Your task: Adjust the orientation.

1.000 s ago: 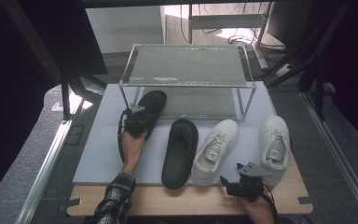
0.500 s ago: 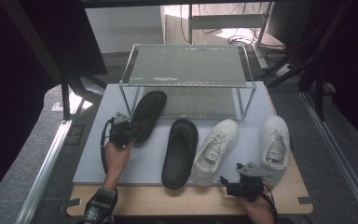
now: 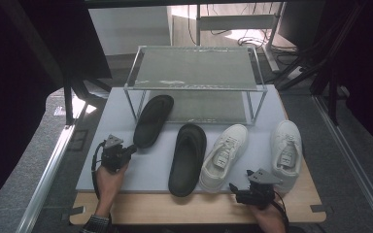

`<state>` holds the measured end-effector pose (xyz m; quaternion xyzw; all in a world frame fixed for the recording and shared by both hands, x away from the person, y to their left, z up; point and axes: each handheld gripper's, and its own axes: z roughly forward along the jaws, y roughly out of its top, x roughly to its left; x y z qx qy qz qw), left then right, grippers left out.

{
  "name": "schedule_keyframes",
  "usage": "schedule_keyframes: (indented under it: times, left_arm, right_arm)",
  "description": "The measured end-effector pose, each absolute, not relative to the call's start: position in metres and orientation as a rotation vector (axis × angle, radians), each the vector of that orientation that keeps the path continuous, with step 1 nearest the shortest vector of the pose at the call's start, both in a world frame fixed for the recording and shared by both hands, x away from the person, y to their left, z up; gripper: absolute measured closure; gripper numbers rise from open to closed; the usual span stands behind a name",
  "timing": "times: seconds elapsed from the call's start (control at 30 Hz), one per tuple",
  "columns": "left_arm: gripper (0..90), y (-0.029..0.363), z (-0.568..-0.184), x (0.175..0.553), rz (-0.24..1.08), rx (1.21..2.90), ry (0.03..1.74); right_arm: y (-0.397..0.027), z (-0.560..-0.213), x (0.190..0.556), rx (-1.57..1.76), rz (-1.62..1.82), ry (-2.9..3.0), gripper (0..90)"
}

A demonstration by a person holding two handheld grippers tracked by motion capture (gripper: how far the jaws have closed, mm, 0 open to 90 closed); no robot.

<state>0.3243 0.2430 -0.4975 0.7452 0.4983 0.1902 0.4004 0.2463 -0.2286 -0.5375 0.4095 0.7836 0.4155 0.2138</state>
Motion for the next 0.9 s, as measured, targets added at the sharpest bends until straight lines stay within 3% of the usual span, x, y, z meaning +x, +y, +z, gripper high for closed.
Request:
schedule_keyframes:
  times: [0.9]
  left_arm:
    - [89.6, 0.216, -0.510, 0.346, 0.478, 1.935, 1.244]
  right_arm:
    - [-0.229, -0.538, 0.246, 1.136, 1.153, 2.174, 15.6]
